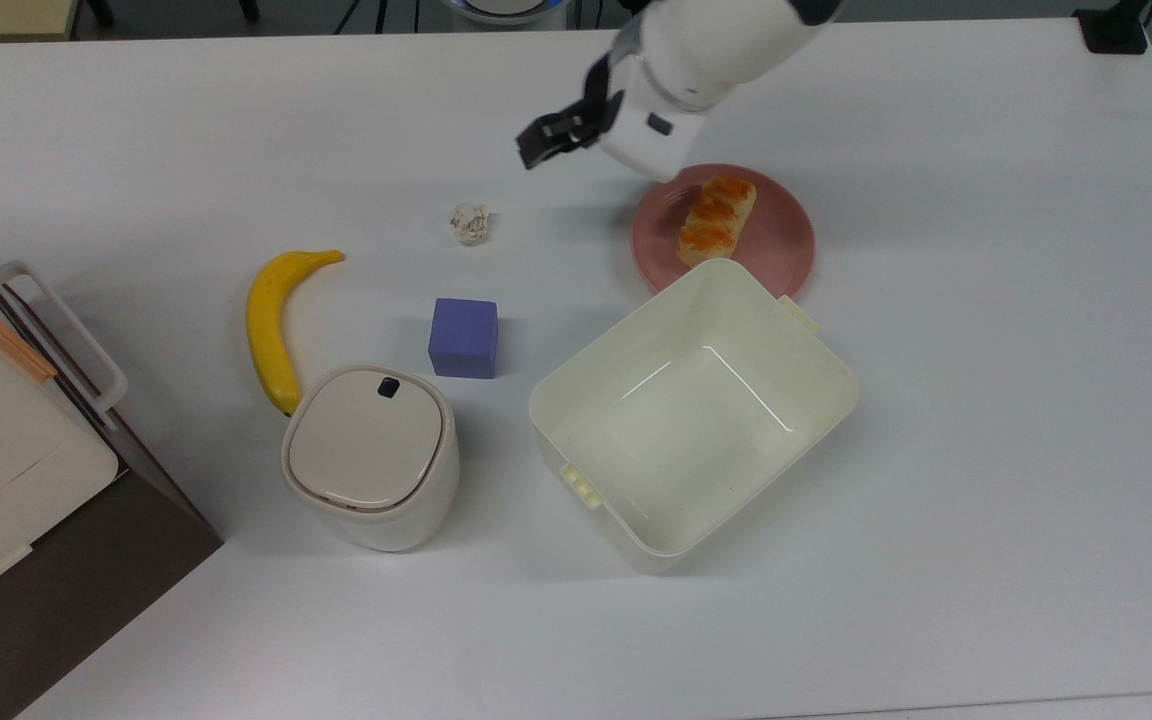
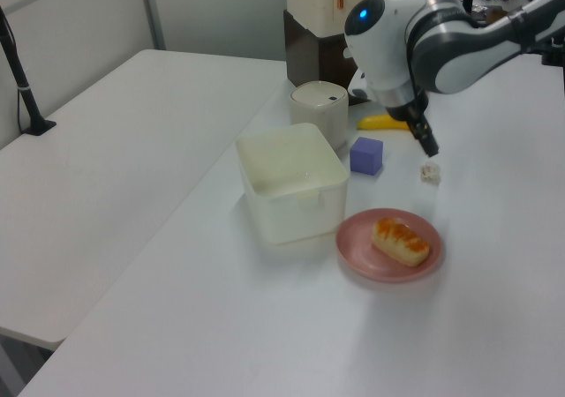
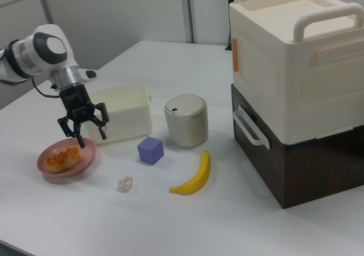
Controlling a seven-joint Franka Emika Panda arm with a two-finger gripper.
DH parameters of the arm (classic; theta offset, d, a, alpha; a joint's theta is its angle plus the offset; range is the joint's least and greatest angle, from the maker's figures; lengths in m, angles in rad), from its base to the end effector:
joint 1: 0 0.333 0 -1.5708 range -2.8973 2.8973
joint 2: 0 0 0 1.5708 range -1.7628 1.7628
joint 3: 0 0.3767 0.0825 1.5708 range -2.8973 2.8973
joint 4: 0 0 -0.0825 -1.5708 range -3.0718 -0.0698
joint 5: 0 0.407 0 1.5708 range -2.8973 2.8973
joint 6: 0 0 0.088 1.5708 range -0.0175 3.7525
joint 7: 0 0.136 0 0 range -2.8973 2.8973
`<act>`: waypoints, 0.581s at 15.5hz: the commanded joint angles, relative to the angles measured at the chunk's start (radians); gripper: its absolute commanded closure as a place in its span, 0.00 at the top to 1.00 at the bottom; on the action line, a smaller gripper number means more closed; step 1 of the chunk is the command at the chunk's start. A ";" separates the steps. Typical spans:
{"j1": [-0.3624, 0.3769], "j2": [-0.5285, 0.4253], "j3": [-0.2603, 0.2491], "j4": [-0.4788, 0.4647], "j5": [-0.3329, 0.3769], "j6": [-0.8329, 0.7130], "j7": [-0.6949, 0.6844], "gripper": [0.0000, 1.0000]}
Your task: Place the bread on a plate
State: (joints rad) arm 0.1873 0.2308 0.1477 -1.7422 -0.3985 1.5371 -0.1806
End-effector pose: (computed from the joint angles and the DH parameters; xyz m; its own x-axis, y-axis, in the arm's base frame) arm 0.5858 0.1403 0.4466 0.7647 0.4412 -0.4696 0.5932 -0.7666 0.2459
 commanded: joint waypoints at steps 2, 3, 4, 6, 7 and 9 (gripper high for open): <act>-0.035 -0.042 -0.074 0.018 -0.005 -0.051 -0.210 0.71; -0.051 -0.045 -0.085 0.042 0.001 -0.051 -0.198 0.71; -0.070 -0.045 -0.091 0.071 0.013 -0.051 -0.195 0.71; -0.106 -0.053 -0.117 0.130 0.093 -0.049 -0.162 0.73; -0.117 -0.054 -0.132 0.150 0.128 -0.046 -0.154 0.73; -0.138 -0.065 -0.154 0.187 0.164 -0.043 -0.129 0.73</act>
State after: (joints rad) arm 0.0680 0.1879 0.0287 -1.6150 -0.3050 1.5185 -0.3445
